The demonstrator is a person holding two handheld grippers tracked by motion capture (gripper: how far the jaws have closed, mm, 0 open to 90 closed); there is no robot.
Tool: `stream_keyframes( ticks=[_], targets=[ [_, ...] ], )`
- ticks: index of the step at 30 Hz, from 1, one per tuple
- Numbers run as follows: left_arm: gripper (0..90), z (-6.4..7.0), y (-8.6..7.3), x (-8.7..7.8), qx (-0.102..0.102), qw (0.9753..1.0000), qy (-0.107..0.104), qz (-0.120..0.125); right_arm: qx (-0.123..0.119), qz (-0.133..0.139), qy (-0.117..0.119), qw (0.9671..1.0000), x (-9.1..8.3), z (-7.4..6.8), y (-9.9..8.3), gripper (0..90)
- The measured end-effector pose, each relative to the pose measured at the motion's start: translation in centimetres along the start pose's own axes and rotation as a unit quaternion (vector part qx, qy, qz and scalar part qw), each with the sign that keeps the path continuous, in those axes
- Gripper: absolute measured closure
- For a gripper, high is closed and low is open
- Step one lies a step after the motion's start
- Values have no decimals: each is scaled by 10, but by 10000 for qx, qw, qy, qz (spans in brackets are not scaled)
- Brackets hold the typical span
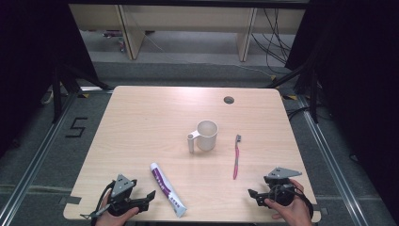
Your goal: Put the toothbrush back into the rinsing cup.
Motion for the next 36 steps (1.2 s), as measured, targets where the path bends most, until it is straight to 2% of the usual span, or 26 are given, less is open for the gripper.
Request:
stream_keyframes(
  ticks=[1,2,3,4,5,6,7,9,10,11,12,15,16,17,18,19,21,22,25,26,27,28,29,32,36],
  targets=[
    [163,0,0,0,0,10000,0,0,-37,-24,81,10000,0,0,0,190],
    [163,0,0,0,0,10000,-2,-3,-85,50,-68,9999,0,3,1,184],
    [163,0,0,0,2,10000,-2,-5,25,-25,-44,10000,-1,2,1,166],
    [163,0,0,0,-15,10000,4,9,25,-25,-44,10000,-1,2,1,166],
    [163,1,0,1,-26,10000,3,18,-136,53,104,9998,1,4,2,164],
    [163,1,0,1,-26,10000,3,18,19,30,32,10000,0,3,3,162],
    [163,1,0,1,-25,10000,6,18,-58,63,40,10000,1,5,3,157],
    [163,1,0,1,-29,10000,6,21,-61,7,35,10000,2,5,4,171],
    [163,1,0,1,-29,10000,6,21,61,24,10,10000,2,3,4,179],
    [163,0,0,1,-9,10000,12,8,-133,4,90,9999,3,5,5,191],
    [163,0,0,0,4,10000,8,-1,-7,-34,51,10000,3,4,6,204],
    [163,0,0,1,-8,10000,10,5,-81,-12,106,9999,8,5,8,242],
    [163,0,0,1,-8,10000,10,5,17,27,61,10000,9,4,9,256],
    [163,0,0,1,-16,10000,-5,7,-77,-58,91,9999,9,6,10,276],
    [163,1,0,1,-39,10000,-8,15,-57,-76,90,9999,10,6,11,298],
    [163,0,0,1,-10,10000,-7,3,6,19,91,10000,13,6,13,311],
    [163,0,0,1,-15,10000,-12,-1,9,24,37,10000,15,7,17,311],
    [163,0,1,1,-14,10000,-16,2,-120,8,17,9999,17,12,19,311],
    [163,0,1,1,-5,10000,6,18,-122,-45,-27,9999,21,15,26,330],
    [163,0,1,1,-3,10000,3,13,-92,200,-48,9997,27,15,32,348],
    [163,-1,1,1,-23,10000,-13,29,-97,57,176,9998,27,13,33,354],
    [163,-1,1,1,-23,10000,-13,29,-97,57,176,9998,27,13,33,354],
    [163,-1,1,1,-33,10000,-9,32,-187,20,-30,9998,31,15,38,355],
    [163,-1,1,0,-17,10000,-10,5,-109,6,-70,9999,38,13,46,380],
    [163,0,2,2,-30,10000,-1,28,-216,-66,-43,9997,45,14,52,408]
  ],
)
Point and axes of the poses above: each handheld gripper's, and its own axes: x roughly forward along the jaws, y roughly out of its top, z roughly to its right, the point moved 9 cm from there along x, roughly forward along the jaws, and after that the axes turned 13 degrees about z, right-handed, at the moved point
